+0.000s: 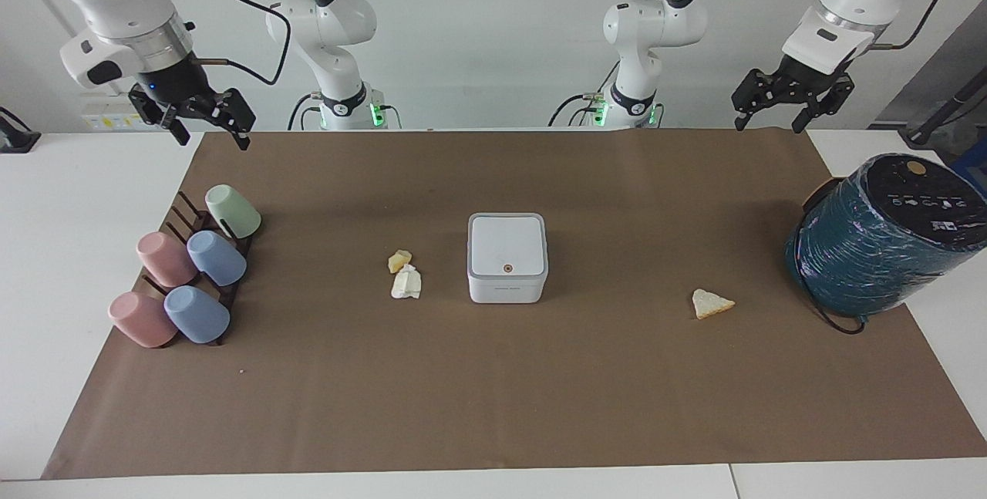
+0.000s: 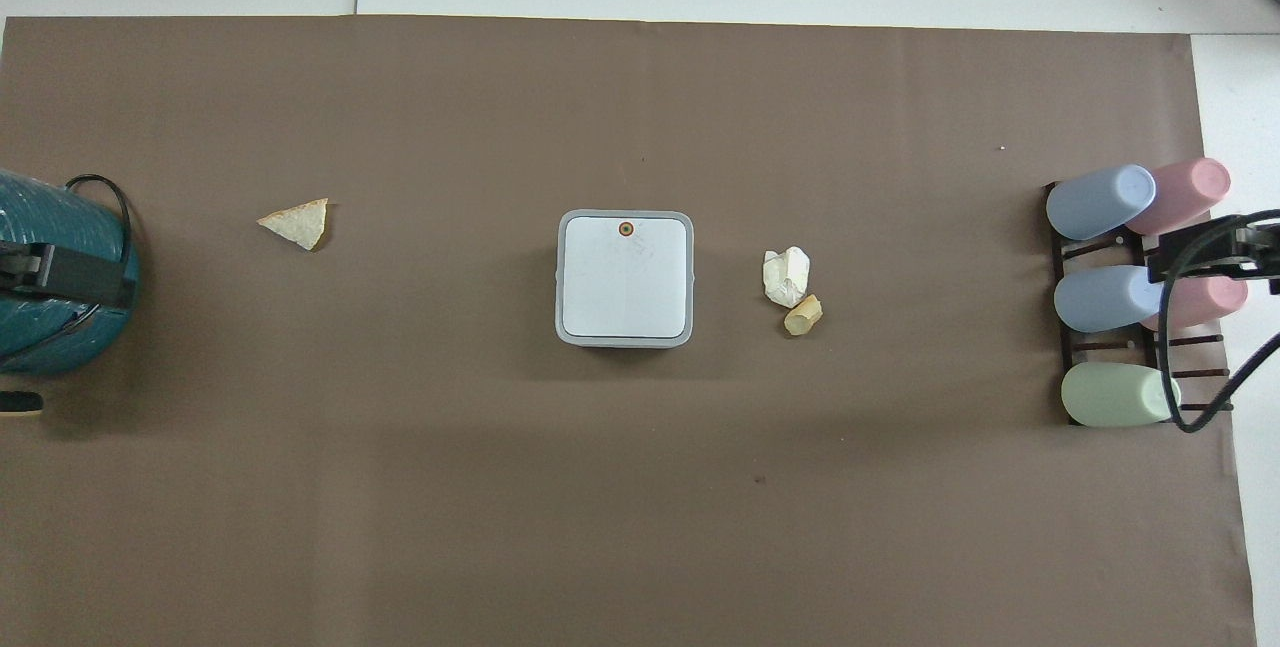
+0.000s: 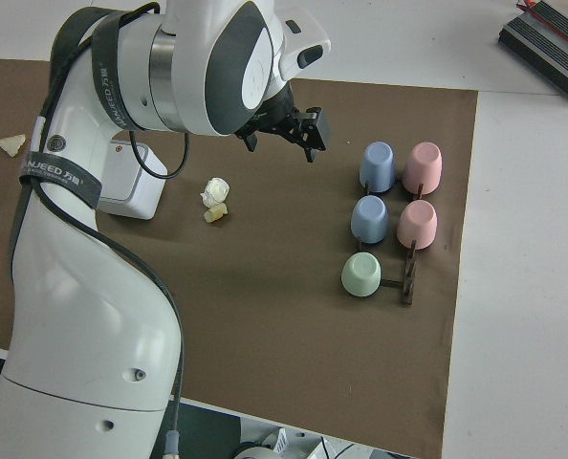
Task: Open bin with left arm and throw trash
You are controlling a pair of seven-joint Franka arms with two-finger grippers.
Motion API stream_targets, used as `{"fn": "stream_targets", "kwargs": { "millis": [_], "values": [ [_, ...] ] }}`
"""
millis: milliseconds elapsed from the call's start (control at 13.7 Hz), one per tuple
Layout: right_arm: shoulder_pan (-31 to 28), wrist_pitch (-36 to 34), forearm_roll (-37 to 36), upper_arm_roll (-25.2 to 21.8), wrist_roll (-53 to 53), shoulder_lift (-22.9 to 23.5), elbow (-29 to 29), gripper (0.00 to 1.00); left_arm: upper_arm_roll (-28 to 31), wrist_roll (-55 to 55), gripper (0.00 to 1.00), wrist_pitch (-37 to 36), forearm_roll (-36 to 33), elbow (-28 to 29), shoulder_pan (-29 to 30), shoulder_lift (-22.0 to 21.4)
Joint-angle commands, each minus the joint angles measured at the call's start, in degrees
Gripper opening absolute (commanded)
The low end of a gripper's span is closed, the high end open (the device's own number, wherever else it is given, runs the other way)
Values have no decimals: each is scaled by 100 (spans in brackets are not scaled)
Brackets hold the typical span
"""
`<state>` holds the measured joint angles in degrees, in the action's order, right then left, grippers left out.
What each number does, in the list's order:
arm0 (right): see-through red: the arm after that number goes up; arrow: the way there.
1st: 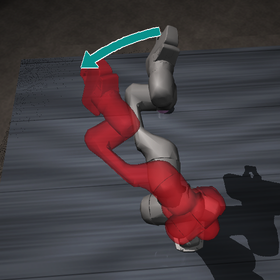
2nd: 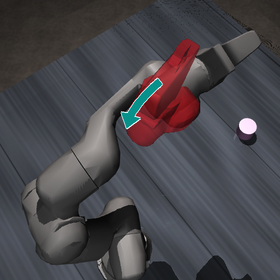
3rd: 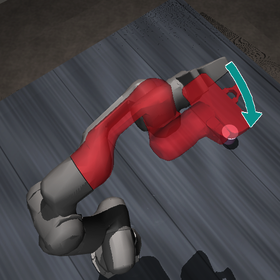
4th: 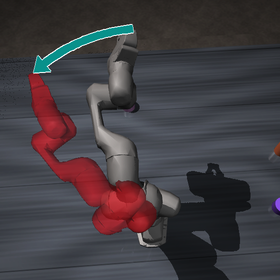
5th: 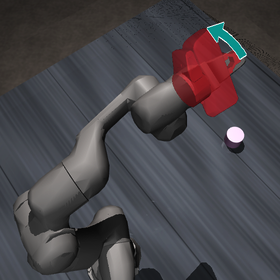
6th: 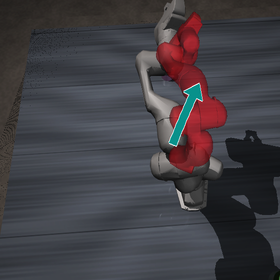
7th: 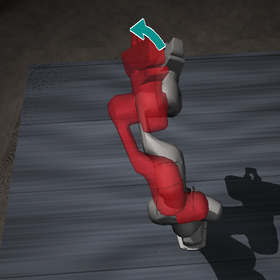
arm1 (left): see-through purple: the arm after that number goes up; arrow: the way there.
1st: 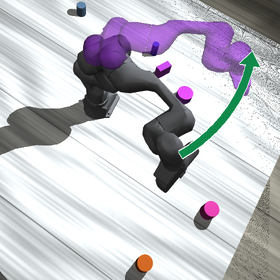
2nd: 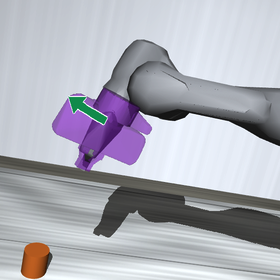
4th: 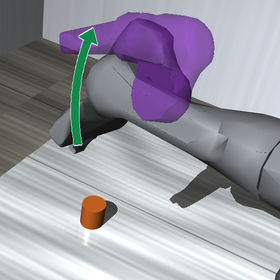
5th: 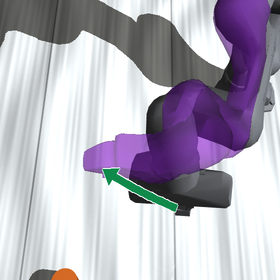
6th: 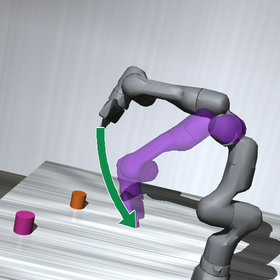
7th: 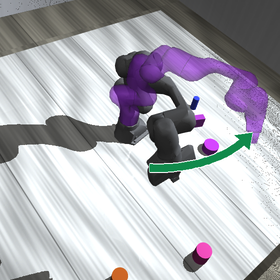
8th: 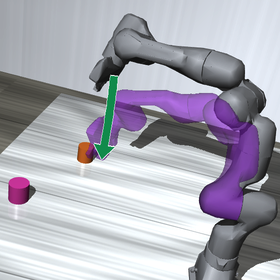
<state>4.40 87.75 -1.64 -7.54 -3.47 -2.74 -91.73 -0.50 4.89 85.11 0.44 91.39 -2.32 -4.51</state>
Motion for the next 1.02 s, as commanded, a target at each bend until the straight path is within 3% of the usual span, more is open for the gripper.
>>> {"fn": "stream_targets", "kwargs": {
  "millis": [0,510,947],
  "values": [
    [17,58,-3,15,127,-113,-135,100,-3,83,100,84,-35,283,-23,-234],
    [97,32,-12,15,109,-122,-144,100,-3,12,100,190,-35,274,-41,-226],
    [97,23,-12,15,109,-148,-214,100,-3,65,100,997,-44,519,-23,-147]
  ]
}}
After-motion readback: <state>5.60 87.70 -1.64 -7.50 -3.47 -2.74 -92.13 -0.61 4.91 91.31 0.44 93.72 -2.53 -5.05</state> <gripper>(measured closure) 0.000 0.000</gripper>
